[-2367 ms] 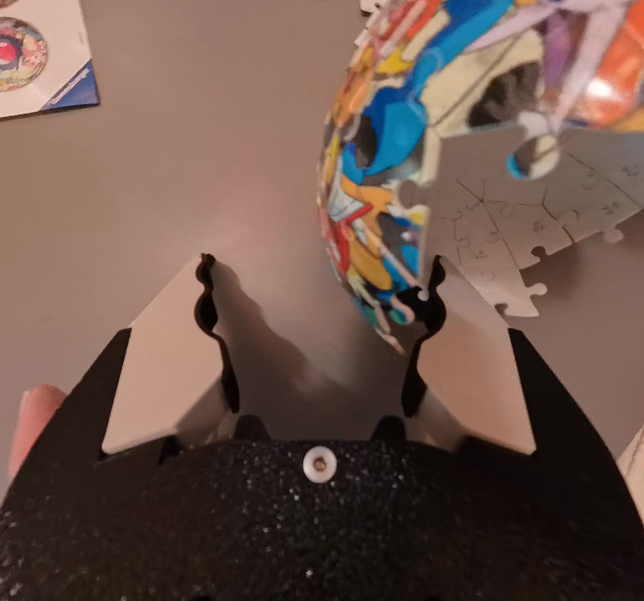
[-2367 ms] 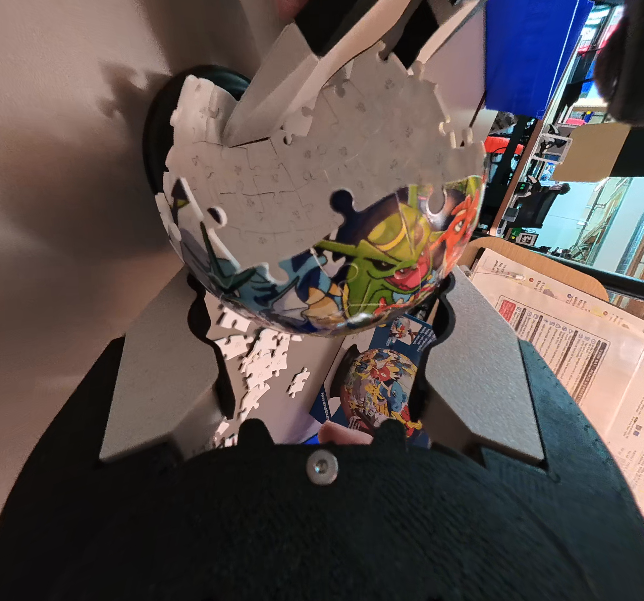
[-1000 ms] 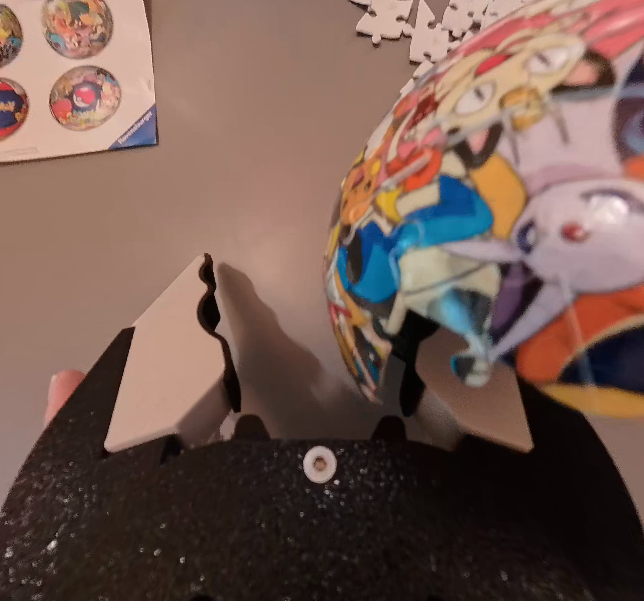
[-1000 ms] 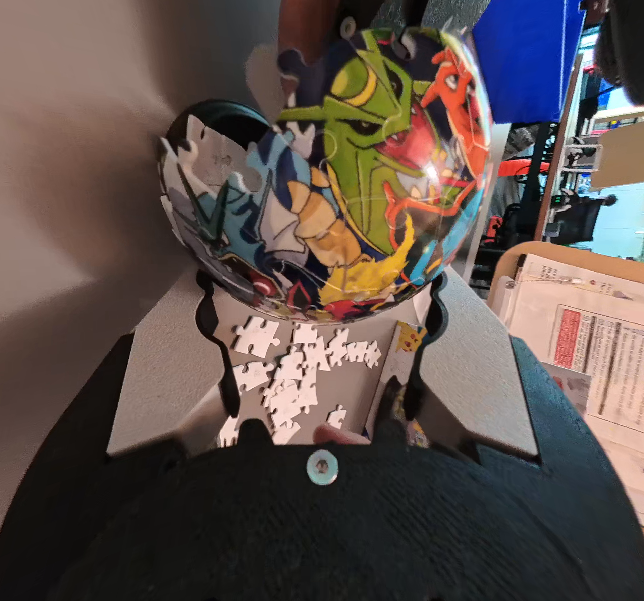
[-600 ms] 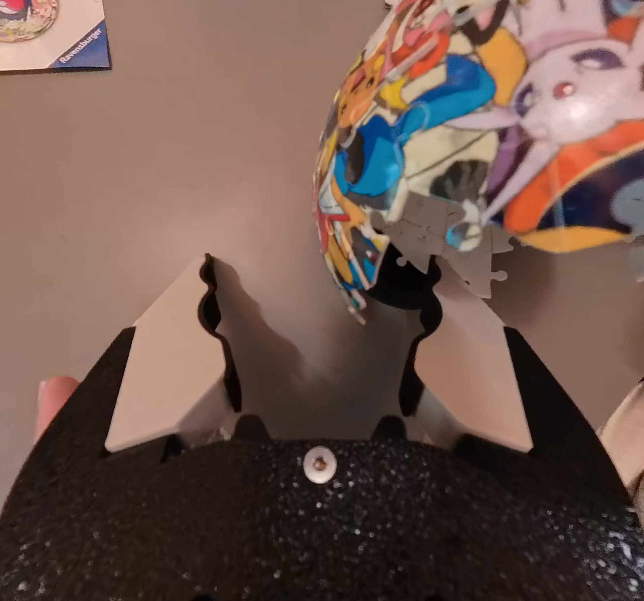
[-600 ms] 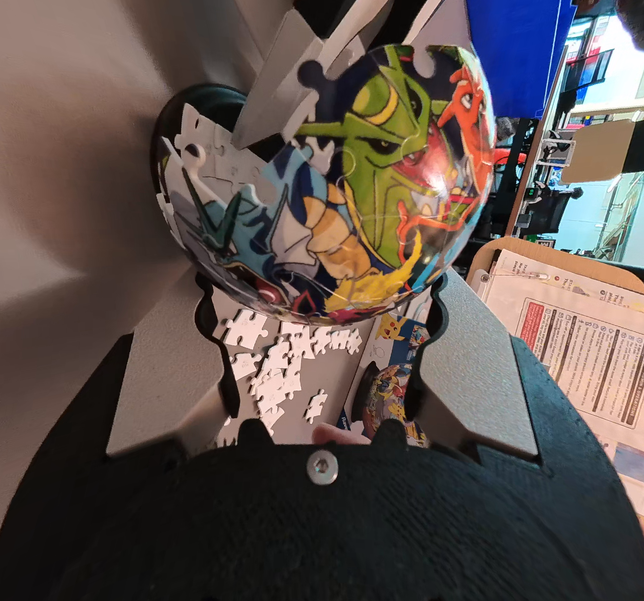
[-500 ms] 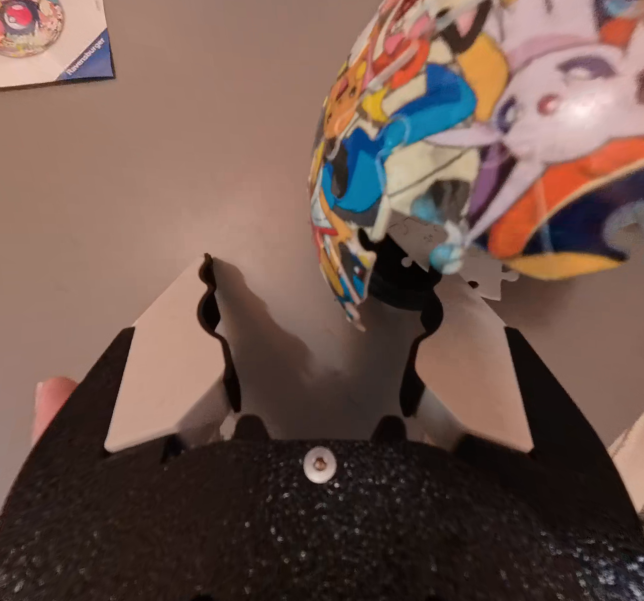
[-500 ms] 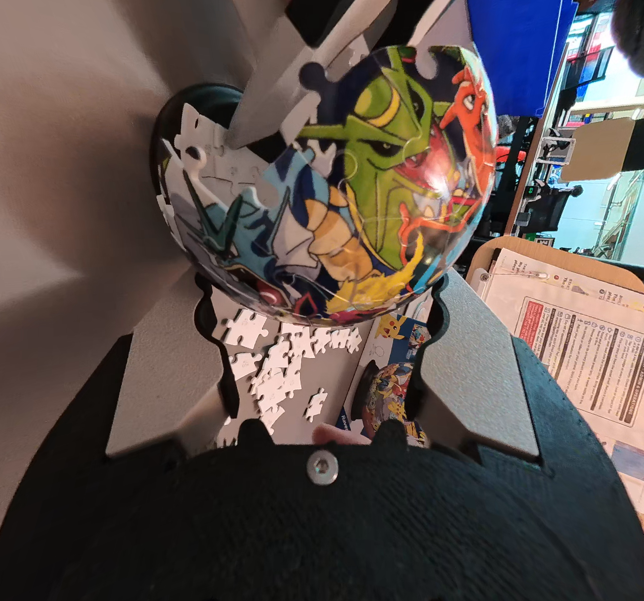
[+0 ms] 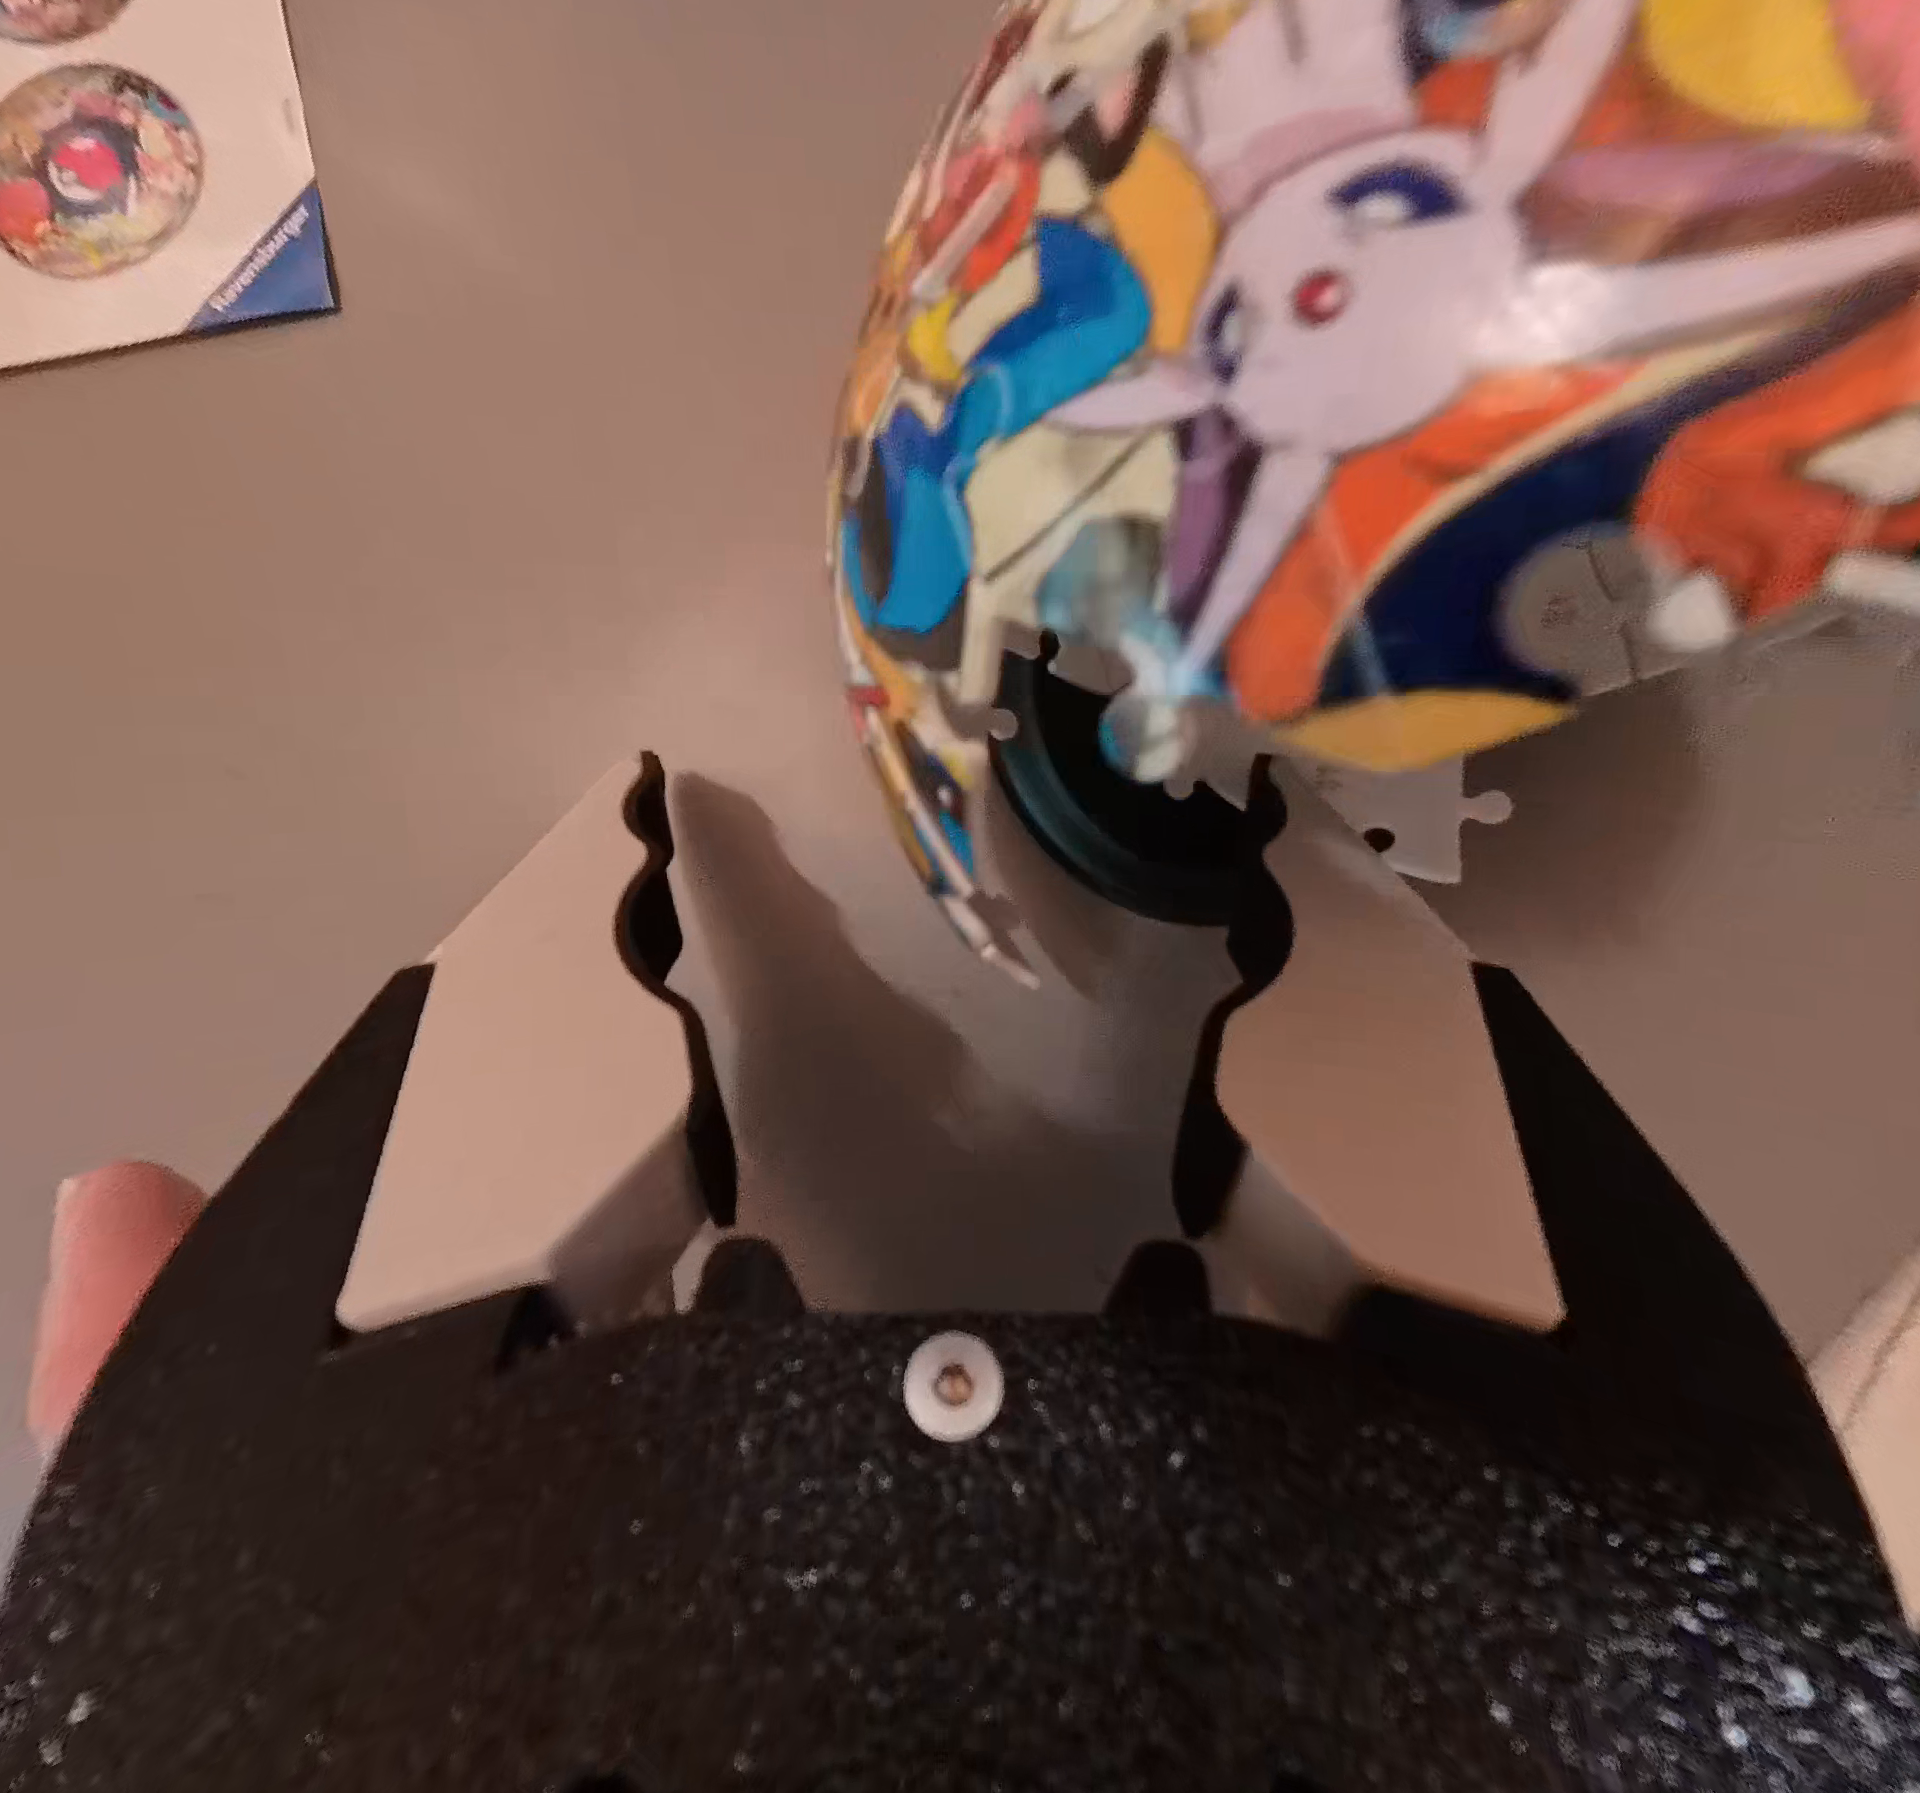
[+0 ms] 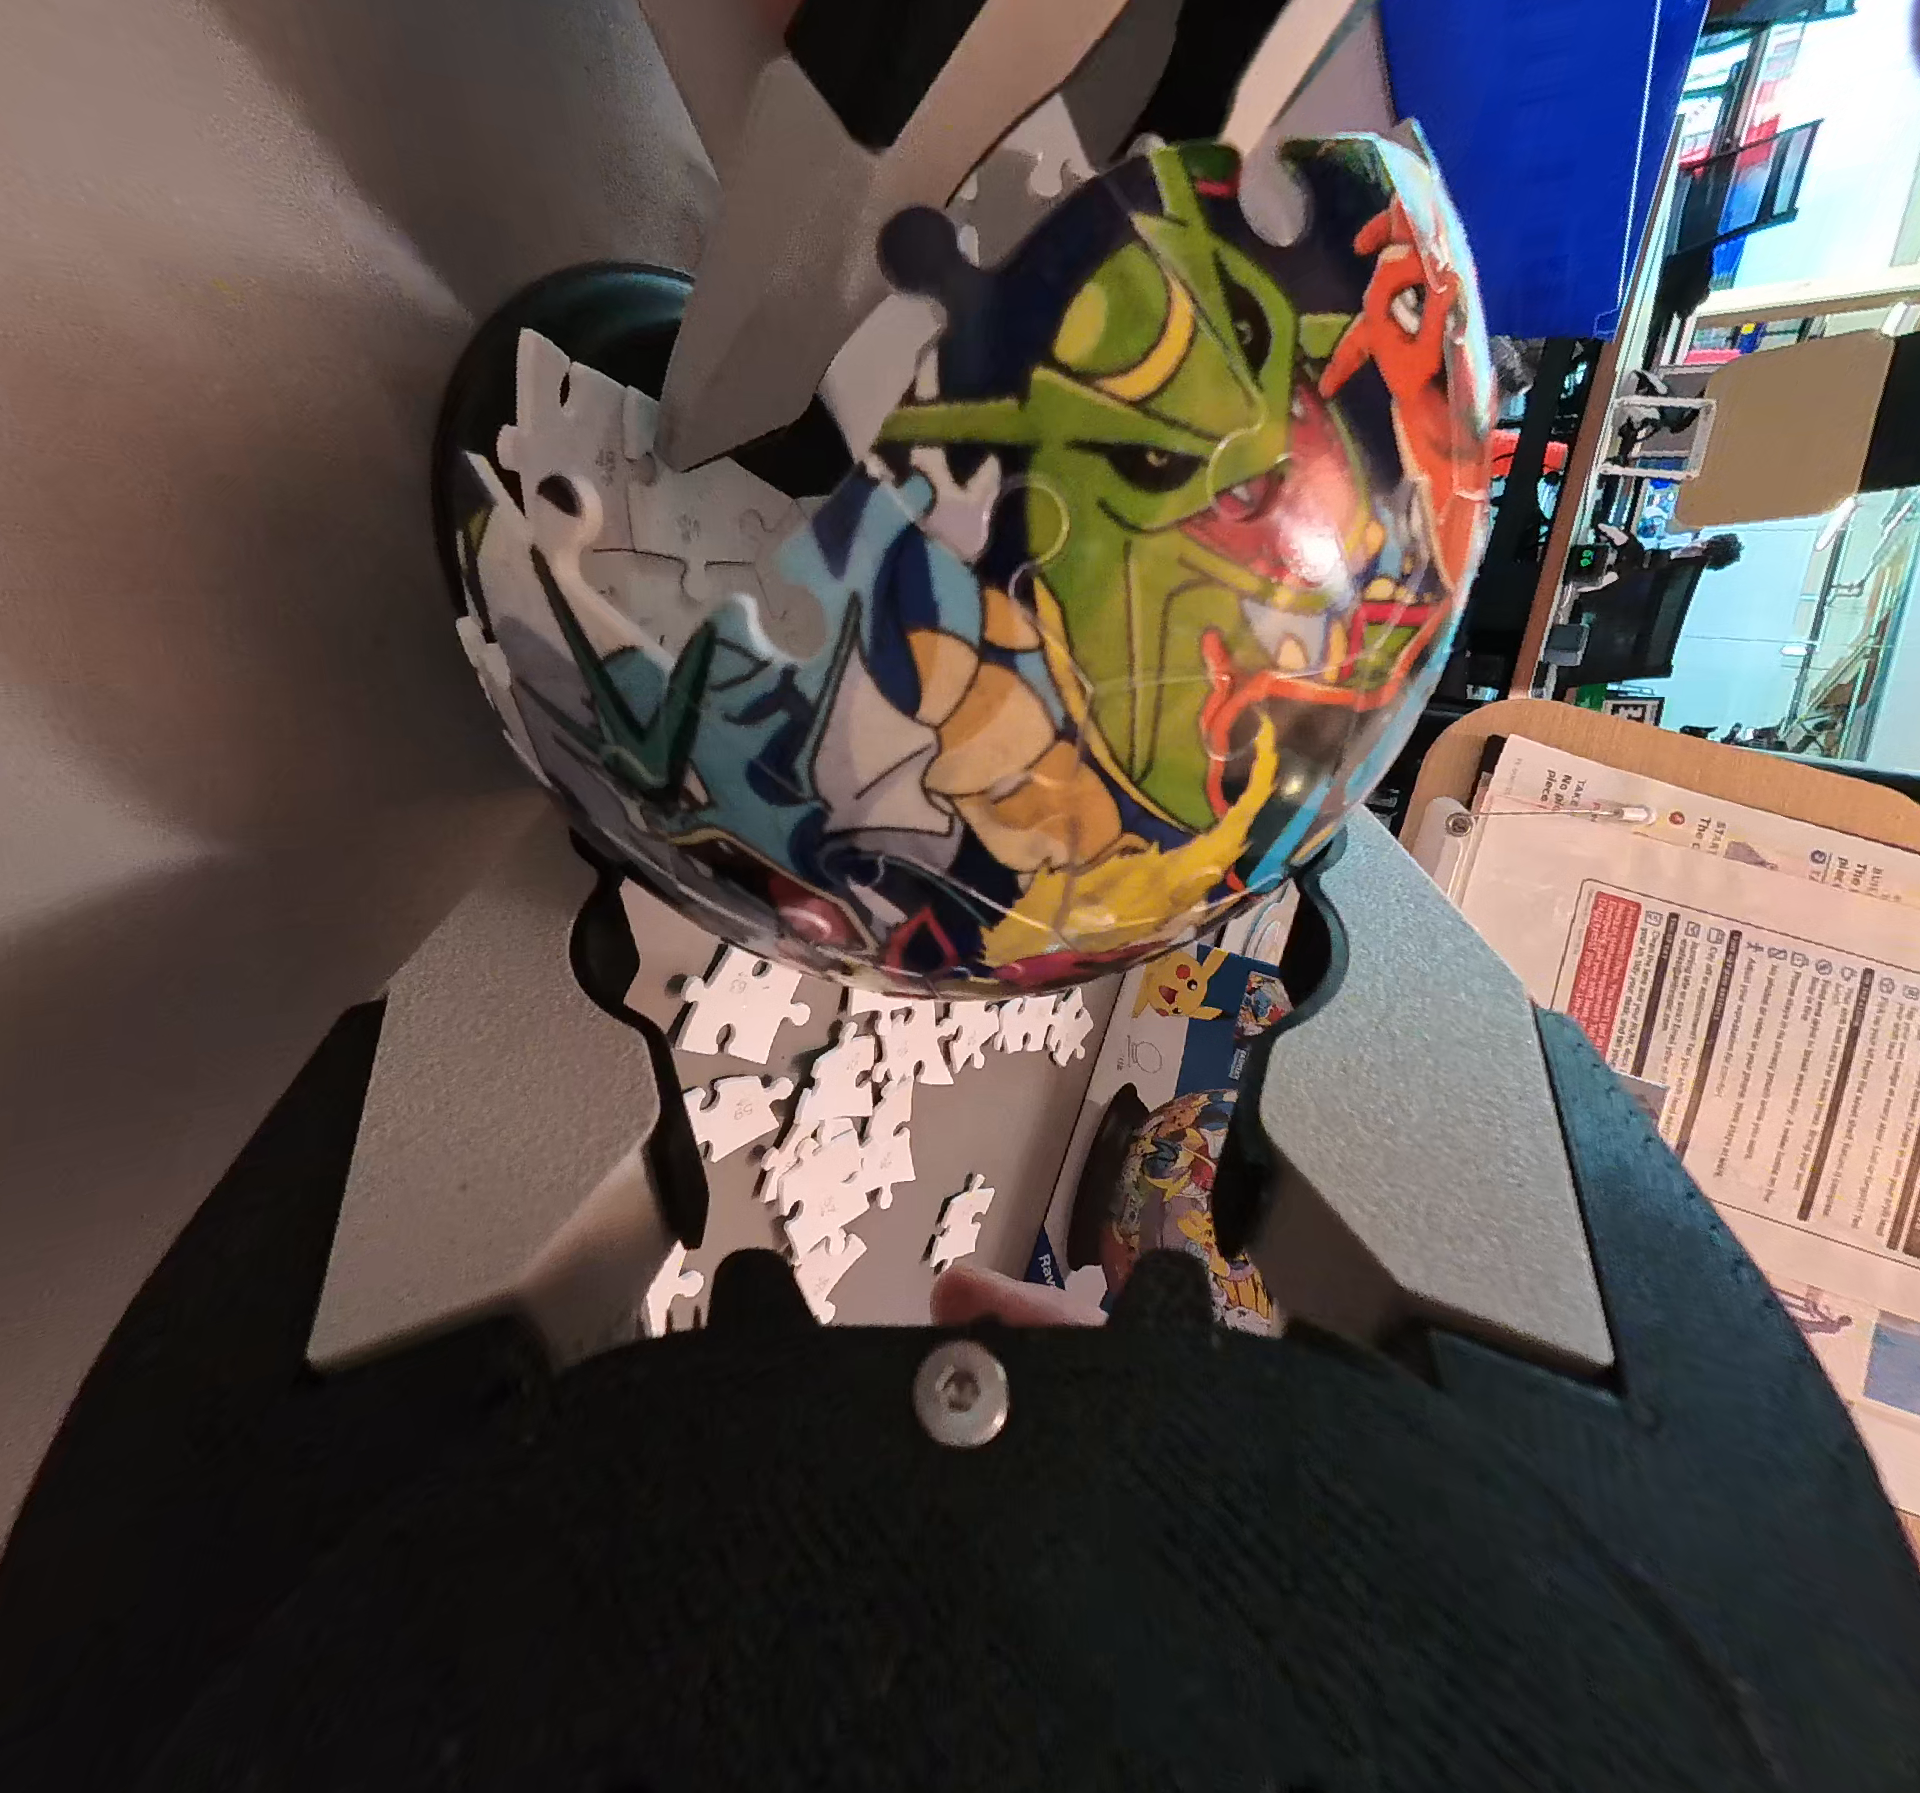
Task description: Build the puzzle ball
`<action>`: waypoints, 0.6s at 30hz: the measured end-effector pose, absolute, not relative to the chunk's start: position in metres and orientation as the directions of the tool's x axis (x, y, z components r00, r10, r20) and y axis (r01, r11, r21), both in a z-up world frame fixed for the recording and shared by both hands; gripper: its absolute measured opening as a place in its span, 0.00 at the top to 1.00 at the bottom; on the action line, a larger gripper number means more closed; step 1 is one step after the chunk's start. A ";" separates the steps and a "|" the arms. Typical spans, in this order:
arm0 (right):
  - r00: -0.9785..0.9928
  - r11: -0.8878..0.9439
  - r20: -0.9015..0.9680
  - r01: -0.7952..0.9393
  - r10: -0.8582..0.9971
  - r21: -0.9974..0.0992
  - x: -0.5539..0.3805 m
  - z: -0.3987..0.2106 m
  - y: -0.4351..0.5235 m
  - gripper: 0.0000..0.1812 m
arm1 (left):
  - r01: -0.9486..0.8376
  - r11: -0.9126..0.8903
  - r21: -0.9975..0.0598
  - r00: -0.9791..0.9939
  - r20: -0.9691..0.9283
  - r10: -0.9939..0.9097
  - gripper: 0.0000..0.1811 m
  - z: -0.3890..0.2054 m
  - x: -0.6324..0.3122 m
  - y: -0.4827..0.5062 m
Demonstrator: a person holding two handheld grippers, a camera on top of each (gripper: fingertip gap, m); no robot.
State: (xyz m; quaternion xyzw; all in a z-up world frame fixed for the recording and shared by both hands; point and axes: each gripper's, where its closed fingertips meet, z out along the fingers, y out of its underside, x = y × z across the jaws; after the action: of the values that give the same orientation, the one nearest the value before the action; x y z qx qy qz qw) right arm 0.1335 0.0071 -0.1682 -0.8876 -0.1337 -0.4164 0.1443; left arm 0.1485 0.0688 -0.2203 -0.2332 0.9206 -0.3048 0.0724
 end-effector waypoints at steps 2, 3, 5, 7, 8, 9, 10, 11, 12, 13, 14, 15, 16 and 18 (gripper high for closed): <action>0.617 -0.922 0.778 0.357 0.114 -0.148 0.133 -0.168 0.007 0.30 | -0.402 0.688 -0.604 -0.876 0.035 -0.481 0.43 -0.221 0.145 0.069; 0.617 -0.922 0.779 0.357 0.111 -0.151 0.133 -0.169 0.007 0.30 | -0.406 0.682 -0.608 -0.876 0.047 -0.480 0.43 -0.221 0.143 0.069; 0.616 -0.921 0.781 0.357 0.108 -0.155 0.133 -0.169 0.008 0.30 | -0.411 0.678 -0.610 -0.876 0.059 -0.479 0.44 -0.222 0.142 0.068; 0.612 -0.922 0.783 0.357 0.110 -0.150 0.134 -0.169 0.007 0.30 | -0.410 0.683 -0.604 -0.877 0.057 -0.476 0.43 -0.222 0.142 0.069; 0.612 -0.922 0.783 0.358 0.112 -0.148 0.134 -0.169 0.008 0.30 | -0.410 0.687 -0.600 -0.879 0.059 -0.473 0.43 -0.222 0.142 0.069; 0.613 -0.922 0.782 0.359 0.113 -0.148 0.133 -0.169 0.008 0.30 | -0.410 0.691 -0.596 -0.881 0.061 -0.469 0.43 -0.222 0.141 0.069; 0.614 -0.922 0.781 0.359 0.115 -0.147 0.133 -0.169 0.008 0.30 | -0.408 0.693 -0.595 -0.882 0.061 -0.467 0.44 -0.222 0.140 0.070; 0.613 -0.922 0.781 0.359 0.116 -0.144 0.133 -0.169 0.008 0.30 | -0.404 0.695 -0.595 -0.885 0.062 -0.462 0.45 -0.222 0.140 0.069; 0.612 -0.922 0.782 0.360 0.118 -0.143 0.133 -0.169 0.008 0.30 | -0.403 0.695 -0.596 -0.887 0.067 -0.457 0.46 -0.221 0.138 0.069; 0.612 -0.922 0.782 0.359 0.118 -0.142 0.134 -0.169 0.008 0.30 | -0.405 0.693 -0.596 -0.888 0.076 -0.454 0.47 -0.222 0.137 0.068; 0.612 -0.923 0.782 0.358 0.118 -0.141 0.134 -0.169 0.008 0.30 | -0.409 0.691 -0.596 -0.888 0.084 -0.453 0.47 -0.222 0.137 0.068; 0.611 -0.923 0.783 0.359 0.119 -0.140 0.134 -0.169 0.008 0.30 | -0.413 0.689 -0.596 -0.887 0.090 -0.453 0.47 -0.222 0.137 0.068; 0.610 -0.922 0.783 0.360 0.119 -0.141 0.134 -0.169 0.009 0.30 | -0.418 0.687 -0.594 -0.885 0.096 -0.456 0.47 -0.222 0.137 0.069; 0.609 -0.923 0.785 0.359 0.118 -0.140 0.134 -0.169 0.009 0.30 | -0.424 0.682 -0.596 -0.883 0.105 -0.458 0.47 -0.222 0.136 0.071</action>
State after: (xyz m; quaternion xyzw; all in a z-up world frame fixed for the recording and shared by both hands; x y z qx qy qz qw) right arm 0.1340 0.0088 -0.1694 -0.8853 -0.1345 -0.4215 0.1431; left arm 0.1358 0.0706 -0.2223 -0.2405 0.9167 -0.3180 0.0262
